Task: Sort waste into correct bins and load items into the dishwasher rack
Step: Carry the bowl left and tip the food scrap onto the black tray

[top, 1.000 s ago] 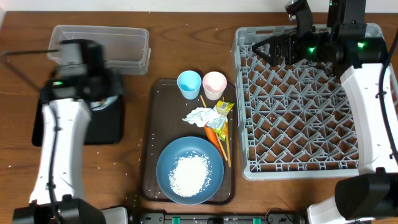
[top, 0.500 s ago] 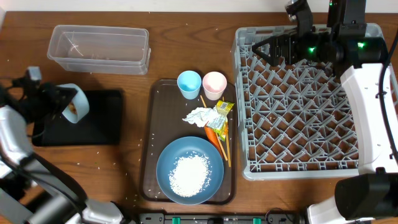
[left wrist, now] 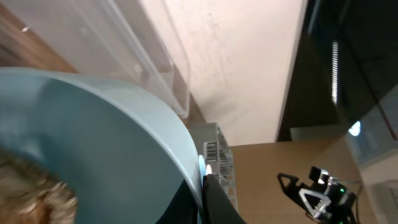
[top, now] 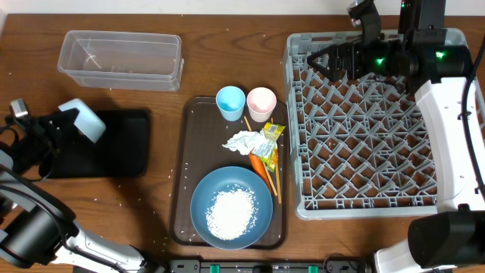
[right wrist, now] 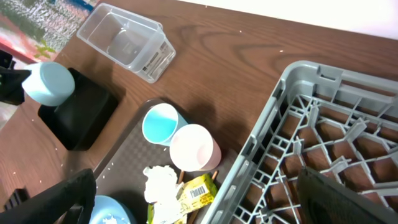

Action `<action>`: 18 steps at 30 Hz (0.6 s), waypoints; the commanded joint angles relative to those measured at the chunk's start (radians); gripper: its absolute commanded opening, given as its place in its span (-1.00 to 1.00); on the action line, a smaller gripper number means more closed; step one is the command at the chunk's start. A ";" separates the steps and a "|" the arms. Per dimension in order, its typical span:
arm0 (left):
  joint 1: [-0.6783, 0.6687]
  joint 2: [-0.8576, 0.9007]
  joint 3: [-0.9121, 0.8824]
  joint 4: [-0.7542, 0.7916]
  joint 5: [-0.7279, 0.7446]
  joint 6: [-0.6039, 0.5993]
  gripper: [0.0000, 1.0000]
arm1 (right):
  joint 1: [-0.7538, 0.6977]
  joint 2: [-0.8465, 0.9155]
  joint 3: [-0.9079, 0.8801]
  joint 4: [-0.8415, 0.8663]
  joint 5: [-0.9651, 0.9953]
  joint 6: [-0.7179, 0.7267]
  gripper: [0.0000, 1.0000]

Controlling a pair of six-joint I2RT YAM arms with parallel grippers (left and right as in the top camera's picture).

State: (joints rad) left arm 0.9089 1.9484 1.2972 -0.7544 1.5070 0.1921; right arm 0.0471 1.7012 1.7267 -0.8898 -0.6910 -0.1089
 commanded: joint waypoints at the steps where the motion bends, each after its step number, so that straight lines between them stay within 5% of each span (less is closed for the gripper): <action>1: 0.003 -0.002 -0.003 0.000 0.066 0.036 -0.88 | 0.006 -0.011 0.023 -0.003 -0.005 0.011 0.93; 18: -0.009 -0.038 0.000 0.057 0.066 0.066 -0.88 | 0.006 -0.011 0.023 0.000 -0.005 0.011 0.94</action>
State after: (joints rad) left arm 0.9077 1.9484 1.2972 -0.6991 1.5425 0.2337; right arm 0.0471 1.7012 1.7267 -0.8928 -0.6910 -0.1089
